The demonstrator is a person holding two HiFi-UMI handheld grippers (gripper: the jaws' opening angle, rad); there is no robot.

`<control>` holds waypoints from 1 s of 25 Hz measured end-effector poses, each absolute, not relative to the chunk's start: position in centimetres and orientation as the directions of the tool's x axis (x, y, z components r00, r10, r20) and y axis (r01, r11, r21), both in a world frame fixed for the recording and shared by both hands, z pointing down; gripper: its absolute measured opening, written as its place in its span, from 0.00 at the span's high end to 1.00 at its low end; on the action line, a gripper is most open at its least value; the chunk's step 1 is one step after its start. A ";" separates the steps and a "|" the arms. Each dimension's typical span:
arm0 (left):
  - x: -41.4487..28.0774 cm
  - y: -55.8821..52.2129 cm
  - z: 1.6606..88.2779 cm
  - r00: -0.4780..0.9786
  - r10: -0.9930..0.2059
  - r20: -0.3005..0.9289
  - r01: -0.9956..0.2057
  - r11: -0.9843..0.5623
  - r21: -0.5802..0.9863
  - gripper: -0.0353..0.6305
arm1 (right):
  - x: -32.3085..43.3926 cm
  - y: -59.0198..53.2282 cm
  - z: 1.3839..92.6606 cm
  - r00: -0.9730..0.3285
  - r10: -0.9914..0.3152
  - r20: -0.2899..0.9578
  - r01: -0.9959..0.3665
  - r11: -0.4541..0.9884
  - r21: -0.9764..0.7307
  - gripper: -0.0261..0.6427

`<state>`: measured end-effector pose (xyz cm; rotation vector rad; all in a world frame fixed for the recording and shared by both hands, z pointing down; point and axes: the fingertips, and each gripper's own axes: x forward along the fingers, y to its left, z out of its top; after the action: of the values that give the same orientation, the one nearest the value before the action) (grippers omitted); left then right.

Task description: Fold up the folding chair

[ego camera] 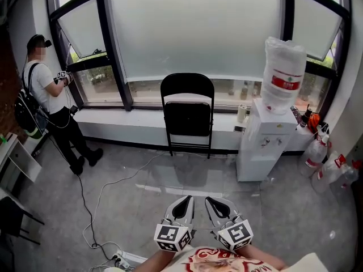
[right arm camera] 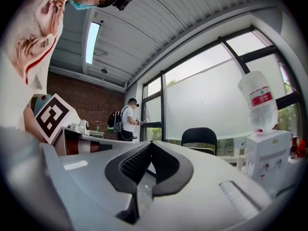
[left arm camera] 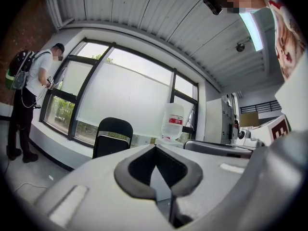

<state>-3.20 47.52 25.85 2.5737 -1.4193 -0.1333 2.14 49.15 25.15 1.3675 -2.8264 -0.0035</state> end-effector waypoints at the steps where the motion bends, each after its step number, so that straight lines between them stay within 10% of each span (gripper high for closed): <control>1: -3.1 47.9 25.8 0.537 -0.843 0.020 -0.826 -0.521 0.217 0.94 | 2.1 49.5 25.2 -0.622 -0.783 -0.010 -0.783 0.622 0.005 0.93; 25: -1.3 55.5 27.9 0.545 -0.832 0.104 -0.825 -0.510 0.245 0.94 | 3.8 56.5 26.5 -0.611 -0.790 0.041 -0.791 0.610 -0.048 0.93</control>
<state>-1.25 55.46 27.91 2.5187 -1.3818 -0.0392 3.77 56.49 26.48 1.3776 -2.8039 0.0955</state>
